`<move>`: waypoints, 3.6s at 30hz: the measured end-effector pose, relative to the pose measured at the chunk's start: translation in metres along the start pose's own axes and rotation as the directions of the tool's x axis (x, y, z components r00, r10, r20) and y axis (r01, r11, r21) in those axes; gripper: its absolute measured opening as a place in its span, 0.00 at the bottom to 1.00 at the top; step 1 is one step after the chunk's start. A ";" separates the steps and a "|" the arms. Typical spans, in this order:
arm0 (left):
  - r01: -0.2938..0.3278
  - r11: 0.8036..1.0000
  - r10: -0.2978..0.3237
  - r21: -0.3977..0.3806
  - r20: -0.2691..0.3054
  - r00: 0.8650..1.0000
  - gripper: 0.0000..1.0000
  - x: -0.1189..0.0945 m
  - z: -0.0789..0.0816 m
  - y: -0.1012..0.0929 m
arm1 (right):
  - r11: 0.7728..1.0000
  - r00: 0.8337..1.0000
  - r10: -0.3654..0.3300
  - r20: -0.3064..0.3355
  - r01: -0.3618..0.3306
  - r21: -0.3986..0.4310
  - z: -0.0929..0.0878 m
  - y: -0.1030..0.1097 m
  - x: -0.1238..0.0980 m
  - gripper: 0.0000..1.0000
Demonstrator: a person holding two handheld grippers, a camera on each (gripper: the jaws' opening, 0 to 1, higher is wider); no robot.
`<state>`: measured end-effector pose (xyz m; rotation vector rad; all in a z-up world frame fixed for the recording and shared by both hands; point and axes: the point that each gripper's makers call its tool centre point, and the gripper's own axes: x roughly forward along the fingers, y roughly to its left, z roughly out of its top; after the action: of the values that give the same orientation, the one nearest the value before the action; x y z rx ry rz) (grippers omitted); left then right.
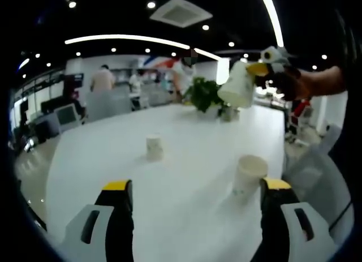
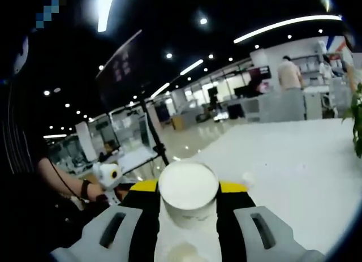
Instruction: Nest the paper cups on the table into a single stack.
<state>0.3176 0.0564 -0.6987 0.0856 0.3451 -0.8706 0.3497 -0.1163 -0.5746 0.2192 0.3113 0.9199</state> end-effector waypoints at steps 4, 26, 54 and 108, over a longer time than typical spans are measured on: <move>-0.002 1.000 0.002 -0.004 0.001 1.000 0.92 -0.001 -0.002 0.001 | 1.000 1.000 0.006 -0.005 -0.006 0.009 -0.002 0.004 0.000 0.35; 0.022 1.000 -0.021 -0.021 0.007 1.000 0.91 0.006 0.000 -0.007 | 0.996 0.999 0.042 0.017 -0.044 0.083 -0.005 0.021 -0.011 0.35; 0.255 0.939 -0.212 -0.230 0.196 0.958 0.88 0.012 0.050 -0.070 | 0.995 0.999 0.044 0.006 -0.045 0.088 -0.010 0.021 -0.013 0.35; 0.543 0.770 -0.376 -0.334 0.451 0.810 0.62 0.015 0.139 -0.124 | 0.981 0.988 0.135 0.079 -0.144 0.133 -0.003 0.054 -0.006 0.35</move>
<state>0.2692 -0.0642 -0.5645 -0.6210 0.2128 -1.2598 0.3050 -0.0888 -0.5590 0.4041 0.2982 1.0280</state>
